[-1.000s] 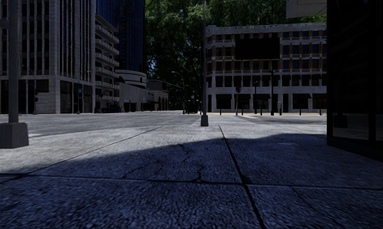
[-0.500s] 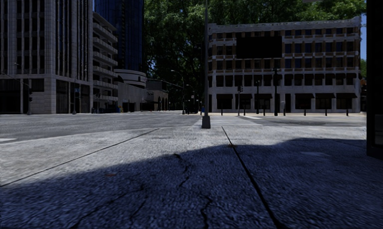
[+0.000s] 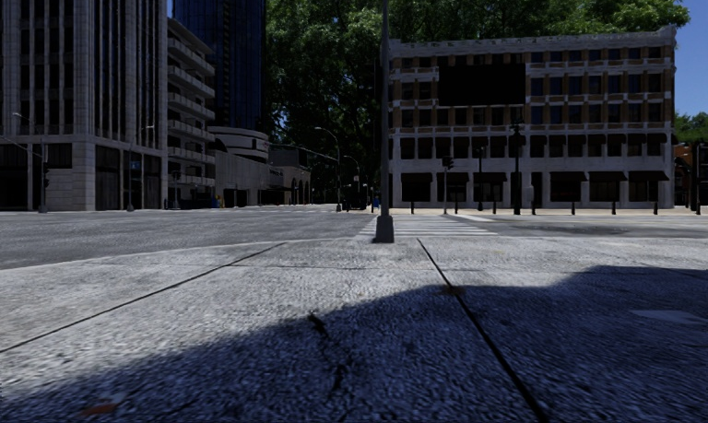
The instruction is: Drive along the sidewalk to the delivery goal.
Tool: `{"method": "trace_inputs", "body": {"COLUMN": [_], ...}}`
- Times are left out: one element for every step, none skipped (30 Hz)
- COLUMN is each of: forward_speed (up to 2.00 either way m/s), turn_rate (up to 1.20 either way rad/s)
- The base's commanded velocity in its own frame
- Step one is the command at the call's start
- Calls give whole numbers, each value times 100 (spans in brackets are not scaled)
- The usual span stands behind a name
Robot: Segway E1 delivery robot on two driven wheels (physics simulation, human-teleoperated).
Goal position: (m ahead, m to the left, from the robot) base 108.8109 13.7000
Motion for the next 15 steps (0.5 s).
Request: {"method": "trace_inputs", "body": {"forward_speed": [193, 193, 192, 193, 193, 193, 193, 191, 191, 190, 190, 190, 190, 190, 190], "turn_rate": [0, 0, 0, 0, 0, 0, 0, 0, 0, 0, 0, -17, -17, -44, -73]}}
